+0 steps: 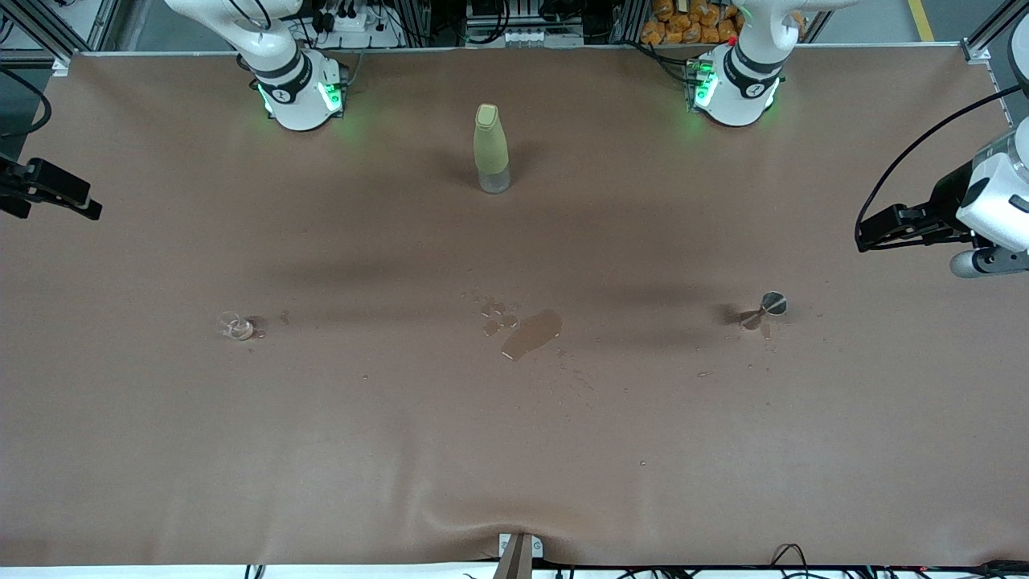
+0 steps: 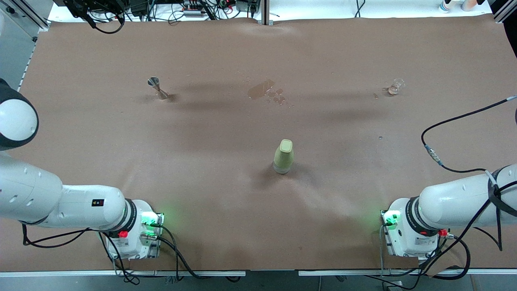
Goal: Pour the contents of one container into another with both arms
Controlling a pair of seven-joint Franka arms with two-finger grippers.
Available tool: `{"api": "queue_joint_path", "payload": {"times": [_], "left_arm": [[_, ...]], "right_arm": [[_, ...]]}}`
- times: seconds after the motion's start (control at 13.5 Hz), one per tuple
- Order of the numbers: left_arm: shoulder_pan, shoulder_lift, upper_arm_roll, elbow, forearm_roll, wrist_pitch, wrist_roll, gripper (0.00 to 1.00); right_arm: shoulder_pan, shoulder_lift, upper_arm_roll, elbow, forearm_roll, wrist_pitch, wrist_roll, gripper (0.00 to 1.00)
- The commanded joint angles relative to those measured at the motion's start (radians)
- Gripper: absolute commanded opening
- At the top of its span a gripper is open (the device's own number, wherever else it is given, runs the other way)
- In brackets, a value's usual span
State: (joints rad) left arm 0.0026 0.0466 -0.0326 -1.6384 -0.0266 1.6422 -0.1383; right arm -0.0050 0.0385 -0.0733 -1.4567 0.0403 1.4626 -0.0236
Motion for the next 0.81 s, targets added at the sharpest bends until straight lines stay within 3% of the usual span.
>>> {"api": "queue_joint_path", "payload": {"times": [0.0,0.52,0.74], "left_arm": [[0.002,-0.013,-0.001,0.012,-0.004,-0.027,-0.004,1.0],[0.0,-0.002,-0.001,0.048,-0.004,-0.07,-0.044,1.0],[0.002,0.005,-0.001,0.045,-0.004,-0.068,-0.043,1.0]], "right_arm": [[0.008,-0.006,0.0,0.001,0.003,-0.01,0.001,1.0],[0.003,0.0,-0.002,0.009,0.004,-0.011,-0.001,1.0],[-0.007,0.004,-0.005,0.001,0.01,-0.011,-0.166,1.0]]}}
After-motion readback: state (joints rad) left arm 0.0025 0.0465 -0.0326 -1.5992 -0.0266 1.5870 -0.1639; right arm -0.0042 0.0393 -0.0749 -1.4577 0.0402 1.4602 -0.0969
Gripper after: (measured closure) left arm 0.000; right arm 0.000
